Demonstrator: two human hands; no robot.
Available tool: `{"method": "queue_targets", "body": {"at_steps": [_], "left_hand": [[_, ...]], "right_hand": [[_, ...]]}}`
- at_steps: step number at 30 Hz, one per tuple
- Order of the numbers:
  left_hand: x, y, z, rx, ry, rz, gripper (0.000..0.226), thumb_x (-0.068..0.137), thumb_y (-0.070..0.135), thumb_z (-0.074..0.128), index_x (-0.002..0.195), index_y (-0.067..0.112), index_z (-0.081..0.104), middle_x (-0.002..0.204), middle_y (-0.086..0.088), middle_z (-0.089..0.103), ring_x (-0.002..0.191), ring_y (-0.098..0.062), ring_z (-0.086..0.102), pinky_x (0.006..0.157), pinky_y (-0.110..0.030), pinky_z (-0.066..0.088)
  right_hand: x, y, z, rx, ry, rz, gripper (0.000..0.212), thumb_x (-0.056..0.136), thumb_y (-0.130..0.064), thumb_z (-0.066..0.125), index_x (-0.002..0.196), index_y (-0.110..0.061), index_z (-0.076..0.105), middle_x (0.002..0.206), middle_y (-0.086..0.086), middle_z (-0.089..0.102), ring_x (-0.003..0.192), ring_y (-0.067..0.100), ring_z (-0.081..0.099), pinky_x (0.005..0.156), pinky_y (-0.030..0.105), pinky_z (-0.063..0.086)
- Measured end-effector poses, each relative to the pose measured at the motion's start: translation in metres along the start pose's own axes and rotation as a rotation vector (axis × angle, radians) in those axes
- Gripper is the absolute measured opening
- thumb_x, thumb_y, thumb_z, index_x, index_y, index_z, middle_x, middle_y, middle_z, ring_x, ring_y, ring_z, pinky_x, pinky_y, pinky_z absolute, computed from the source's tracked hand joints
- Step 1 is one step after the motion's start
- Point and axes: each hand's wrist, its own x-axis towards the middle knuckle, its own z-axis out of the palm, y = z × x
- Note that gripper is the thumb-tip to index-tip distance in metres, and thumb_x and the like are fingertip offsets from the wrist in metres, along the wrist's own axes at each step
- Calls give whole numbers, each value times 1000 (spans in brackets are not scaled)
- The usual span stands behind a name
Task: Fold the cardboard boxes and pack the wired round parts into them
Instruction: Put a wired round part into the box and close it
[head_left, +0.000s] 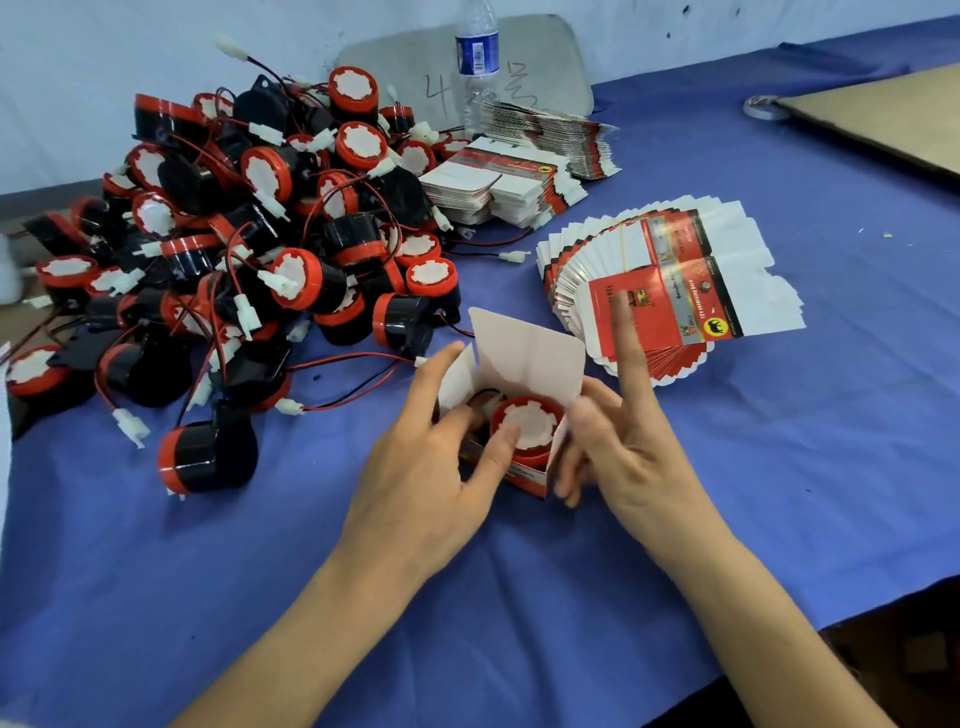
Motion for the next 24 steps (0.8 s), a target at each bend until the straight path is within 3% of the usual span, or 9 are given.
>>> {"method": "queue_targets", "body": {"at_steps": [2, 4, 6, 8, 10, 13, 19, 21, 24], "left_hand": [[-4, 4, 5, -71, 127, 22, 31, 91, 40, 48, 90, 14, 65, 129, 8, 54, 88, -11, 59, 70, -34, 51], [-7, 7, 10, -189, 214, -21, 12, 89, 30, 55, 97, 23, 51, 98, 12, 61, 79, -7, 59, 65, -33, 49], [-8, 10, 12, -344, 217, -64, 30, 89, 32, 56, 114, 32, 40, 105, 13, 66, 92, -2, 64, 71, -22, 52], [-7, 11, 13, -319, 216, -15, 44, 89, 37, 54, 131, 31, 40, 123, 13, 63, 109, 6, 59, 80, -7, 47], [-4, 9, 14, -221, 226, 45, 46, 90, 38, 52, 131, 19, 55, 124, 9, 64, 109, 1, 60, 86, -11, 47], [-6, 8, 18, -190, 219, 63, 47, 88, 40, 54, 121, 9, 66, 126, -2, 65, 117, -14, 61, 94, -29, 49], [-11, 8, 22, -96, 203, 62, 53, 86, 46, 55, 121, 7, 66, 130, -5, 62, 122, -19, 58, 105, -36, 43], [-10, 7, 23, -164, 236, 39, 37, 91, 32, 60, 117, 8, 68, 127, -2, 64, 119, -15, 60, 101, -29, 45], [-8, 9, 23, -371, 284, -84, 23, 91, 6, 64, 112, 13, 70, 123, 9, 65, 108, 10, 59, 86, -6, 44]], "right_hand": [[2, -1, -5, 41, 1, 43, 76, 85, -38, 54, 147, -51, 12, 78, -18, 63, 44, 18, 53, 42, 32, 47], [5, -2, -6, 37, 10, 80, 73, 82, -37, 58, 145, -50, 23, 87, -17, 67, 41, 15, 50, 41, 29, 46], [7, 1, -4, 1, 49, 78, 72, 81, -32, 65, 143, -46, 32, 102, -11, 69, 50, 6, 57, 46, 21, 48], [10, 7, -2, -79, 78, 63, 73, 82, -19, 72, 142, -40, 37, 115, -11, 67, 89, 0, 66, 74, 24, 56], [13, 11, 1, -174, 61, 63, 71, 83, -13, 73, 139, -43, 40, 116, -22, 65, 103, -5, 61, 80, 18, 52], [16, 10, 2, -342, 18, 118, 50, 86, -23, 70, 125, -50, 53, 92, -24, 68, 69, -1, 63, 52, 15, 48], [10, 3, -2, -230, -6, 155, 24, 93, -15, 60, 106, -34, 66, 82, 1, 69, 43, 20, 54, 42, 31, 48], [11, 3, 1, -265, 26, 179, 26, 90, -14, 61, 103, -36, 65, 82, -4, 71, 42, 16, 54, 42, 32, 49], [13, 6, 5, -290, 69, 198, 28, 88, -14, 63, 107, -34, 66, 83, -11, 71, 45, 8, 56, 41, 24, 44]]}}
